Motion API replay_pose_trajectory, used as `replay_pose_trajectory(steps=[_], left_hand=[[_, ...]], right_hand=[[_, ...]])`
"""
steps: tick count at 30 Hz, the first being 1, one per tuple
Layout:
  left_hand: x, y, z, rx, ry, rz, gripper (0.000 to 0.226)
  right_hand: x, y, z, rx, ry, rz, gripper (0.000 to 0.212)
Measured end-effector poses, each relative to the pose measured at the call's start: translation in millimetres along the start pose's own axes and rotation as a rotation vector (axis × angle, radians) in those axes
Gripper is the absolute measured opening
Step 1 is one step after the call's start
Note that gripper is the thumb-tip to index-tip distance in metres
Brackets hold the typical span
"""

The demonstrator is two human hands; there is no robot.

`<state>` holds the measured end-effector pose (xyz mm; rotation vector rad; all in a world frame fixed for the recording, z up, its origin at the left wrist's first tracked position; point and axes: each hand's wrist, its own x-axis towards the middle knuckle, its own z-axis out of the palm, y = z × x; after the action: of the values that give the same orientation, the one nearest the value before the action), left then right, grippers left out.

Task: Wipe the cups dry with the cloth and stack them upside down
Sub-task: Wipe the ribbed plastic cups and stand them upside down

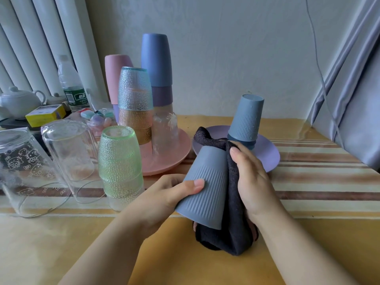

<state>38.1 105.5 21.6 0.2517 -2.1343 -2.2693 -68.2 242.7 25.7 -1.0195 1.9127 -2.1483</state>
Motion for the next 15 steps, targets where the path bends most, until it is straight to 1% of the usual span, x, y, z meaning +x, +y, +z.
replay_pose_trajectory(steps=[3, 6, 8, 10, 12, 15], left_hand=[[3.4, -6.2, 5.3, -0.023, 0.026, 0.025, 0.052], [6.6, -9.5, 11.5, -0.066, 0.098, 0.097, 0.047], [7.6, -8.9, 12.3, -0.139, 0.203, 0.169, 0.046], [7.7, -7.5, 10.2, -0.201, 0.32, 0.238, 0.046], [7.1, -6.0, 9.6, -0.162, 0.407, 0.305, 0.044], [7.2, -6.9, 12.7, 0.039, 0.498, 0.378, 0.04]], right_hand=[[0.9, -2.5, 2.5, -0.011, 0.075, 0.03, 0.029], [-3.3, -2.6, 7.5, -0.004, 0.128, 0.044, 0.021], [-8.5, 1.4, 16.0, -0.012, 0.091, 0.07, 0.025], [-14.1, 6.5, 24.8, -0.02, 0.019, 0.108, 0.025], [-14.7, 8.4, 26.2, -0.053, -0.038, 0.148, 0.025], [-9.3, 6.4, 17.5, -0.199, -0.066, 0.175, 0.029]])
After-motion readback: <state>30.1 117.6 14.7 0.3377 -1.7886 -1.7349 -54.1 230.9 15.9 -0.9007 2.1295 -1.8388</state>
